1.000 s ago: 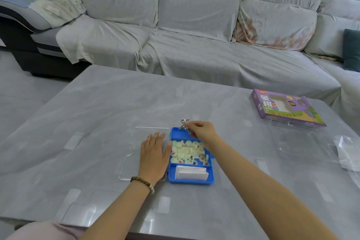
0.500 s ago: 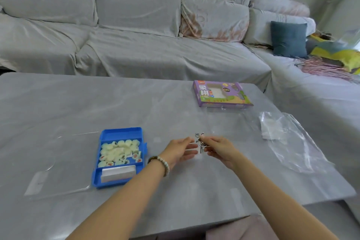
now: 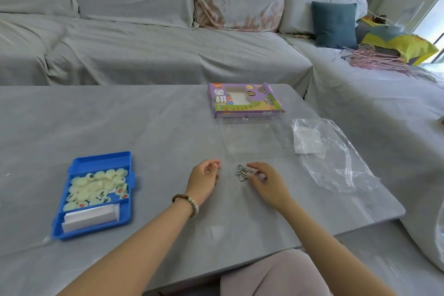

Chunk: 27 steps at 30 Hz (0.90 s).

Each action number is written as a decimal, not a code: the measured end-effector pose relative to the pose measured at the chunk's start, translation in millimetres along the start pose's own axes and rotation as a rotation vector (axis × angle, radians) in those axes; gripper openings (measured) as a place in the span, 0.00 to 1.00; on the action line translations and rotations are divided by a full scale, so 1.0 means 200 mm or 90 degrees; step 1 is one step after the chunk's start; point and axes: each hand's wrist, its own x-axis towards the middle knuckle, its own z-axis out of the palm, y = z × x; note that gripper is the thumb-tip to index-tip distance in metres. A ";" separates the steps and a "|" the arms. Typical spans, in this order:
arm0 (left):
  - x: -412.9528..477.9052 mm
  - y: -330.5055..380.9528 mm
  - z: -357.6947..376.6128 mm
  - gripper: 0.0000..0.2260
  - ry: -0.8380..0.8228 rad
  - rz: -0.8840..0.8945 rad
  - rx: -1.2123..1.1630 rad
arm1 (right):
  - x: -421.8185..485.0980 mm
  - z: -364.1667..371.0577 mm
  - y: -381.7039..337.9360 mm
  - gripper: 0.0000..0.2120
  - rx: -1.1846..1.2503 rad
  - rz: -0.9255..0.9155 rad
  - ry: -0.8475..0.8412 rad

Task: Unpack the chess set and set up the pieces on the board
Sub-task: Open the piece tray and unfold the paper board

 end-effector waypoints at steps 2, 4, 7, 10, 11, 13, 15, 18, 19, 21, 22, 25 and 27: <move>0.00 -0.02 -0.04 0.08 0.010 0.039 0.046 | -0.04 0.02 0.01 0.17 -0.067 -0.099 -0.077; 0.00 -0.04 -0.07 0.08 0.009 0.080 0.099 | -0.07 0.05 0.03 0.23 -0.219 -0.169 -0.161; -0.03 -0.03 -0.12 0.09 0.003 0.128 0.178 | -0.06 0.09 0.05 0.26 -0.331 -0.171 -0.186; -0.06 -0.01 -0.19 0.10 0.003 0.162 0.232 | -0.04 0.12 0.03 0.28 -0.358 -0.157 -0.187; -0.06 0.00 -0.23 0.11 0.005 0.177 0.247 | -0.03 0.12 0.03 0.28 -0.365 -0.153 -0.185; -0.07 0.02 -0.32 0.11 0.015 0.214 0.279 | -0.03 0.13 0.02 0.32 -0.374 -0.151 -0.185; -0.09 0.03 -0.44 0.12 0.023 0.245 0.322 | -0.04 0.15 -0.01 0.44 -0.362 -0.173 -0.160; -0.12 0.05 -0.66 0.12 0.065 0.257 0.359 | -0.06 0.22 -0.14 0.48 -0.298 -0.214 -0.124; -0.14 0.04 -0.74 0.12 0.081 0.254 0.372 | -0.06 0.27 -0.21 0.43 -0.272 -0.231 -0.124; -0.18 0.00 -0.89 0.13 0.114 0.250 0.407 | -0.07 0.38 -0.38 0.29 -0.229 -0.256 -0.155; -0.20 -0.03 -0.97 0.14 0.132 0.243 0.426 | -0.07 0.44 -0.47 0.24 -0.207 -0.271 -0.171; -0.25 -0.12 -1.17 0.18 0.155 0.170 0.527 | -0.09 0.63 -0.73 0.22 -0.168 -0.328 -0.216; -0.29 -0.20 -1.27 0.22 0.133 0.112 0.613 | -0.10 0.75 -0.86 0.21 -0.156 -0.352 -0.241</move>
